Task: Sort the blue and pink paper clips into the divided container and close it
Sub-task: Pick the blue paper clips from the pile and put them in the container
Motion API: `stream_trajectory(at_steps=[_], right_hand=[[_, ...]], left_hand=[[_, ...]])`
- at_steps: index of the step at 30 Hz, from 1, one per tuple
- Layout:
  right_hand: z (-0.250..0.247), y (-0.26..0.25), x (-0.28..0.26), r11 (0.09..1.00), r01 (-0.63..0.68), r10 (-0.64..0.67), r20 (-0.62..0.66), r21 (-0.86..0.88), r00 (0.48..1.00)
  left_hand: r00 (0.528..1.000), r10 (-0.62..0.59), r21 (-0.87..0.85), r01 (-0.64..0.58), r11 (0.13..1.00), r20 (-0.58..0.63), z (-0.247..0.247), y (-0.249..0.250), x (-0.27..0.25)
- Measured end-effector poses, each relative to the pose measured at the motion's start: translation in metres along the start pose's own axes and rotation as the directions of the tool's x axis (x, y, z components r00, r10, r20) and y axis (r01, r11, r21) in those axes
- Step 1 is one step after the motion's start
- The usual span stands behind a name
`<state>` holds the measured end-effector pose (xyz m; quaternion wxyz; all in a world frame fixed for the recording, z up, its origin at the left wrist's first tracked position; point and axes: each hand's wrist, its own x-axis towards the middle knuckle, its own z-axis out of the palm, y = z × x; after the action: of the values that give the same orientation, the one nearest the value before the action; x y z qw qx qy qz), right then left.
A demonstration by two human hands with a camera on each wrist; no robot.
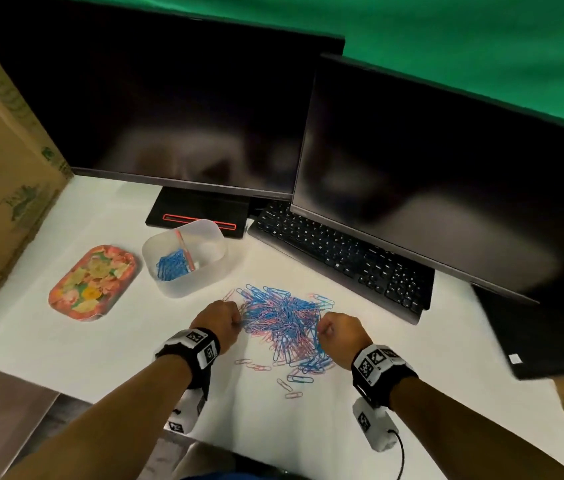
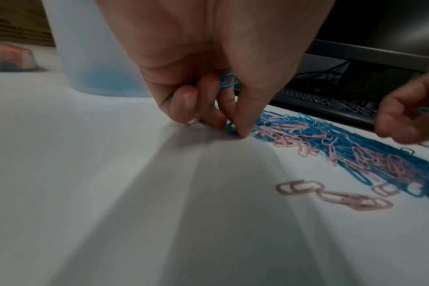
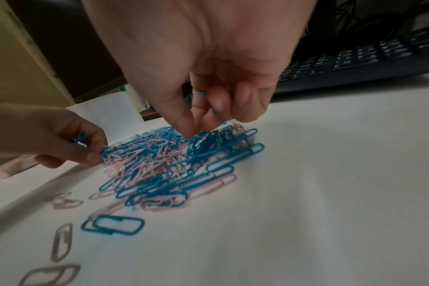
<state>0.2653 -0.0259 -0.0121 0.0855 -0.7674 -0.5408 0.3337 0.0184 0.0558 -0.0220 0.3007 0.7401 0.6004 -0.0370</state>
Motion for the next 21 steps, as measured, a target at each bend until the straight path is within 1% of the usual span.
stream_trajectory(at_steps=[2,5,10,13,15,17,19,21], right_hand=[[0.003,0.001,-0.002,0.999,-0.05,0.05,0.005,0.003,0.999],[0.006,0.002,-0.004,0.996,-0.06,0.062,0.025,-0.072,0.998],[0.007,-0.004,0.002,0.995,-0.088,0.088,0.003,-0.042,0.996],[0.003,-0.001,0.002,0.994,-0.097,0.097,-0.001,0.044,0.995],[0.0,0.004,0.002,0.984,-0.103,0.107,-0.02,0.147,0.994],[0.0,0.011,0.001,0.963,-0.11,0.119,-0.023,0.246,0.993],[-0.002,0.015,0.001,0.94,-0.107,0.105,0.022,0.324,0.994],[-0.005,0.016,0.001,0.929,-0.103,0.083,0.071,0.354,0.994]], left_hand=[[1.0,-0.009,-0.047,0.008,0.999,-0.015,-0.004,0.0,-0.003],[0.998,-0.027,-0.167,0.018,0.986,-0.049,-0.007,-0.001,-0.006],[0.999,-0.023,-0.299,0.008,0.954,-0.044,-0.016,0.003,-0.011],[0.996,-0.046,-0.396,0.014,0.918,-0.071,-0.02,0.005,-0.012],[0.996,-0.057,-0.475,0.019,0.88,-0.067,-0.022,0.005,-0.012],[0.998,-0.042,-0.556,0.006,0.831,-0.053,-0.023,0.003,-0.01],[0.999,-0.024,-0.613,-0.006,0.79,-0.04,-0.024,0.003,-0.01],[1.0,-0.011,-0.654,-0.01,0.757,-0.028,-0.026,0.005,-0.012]])
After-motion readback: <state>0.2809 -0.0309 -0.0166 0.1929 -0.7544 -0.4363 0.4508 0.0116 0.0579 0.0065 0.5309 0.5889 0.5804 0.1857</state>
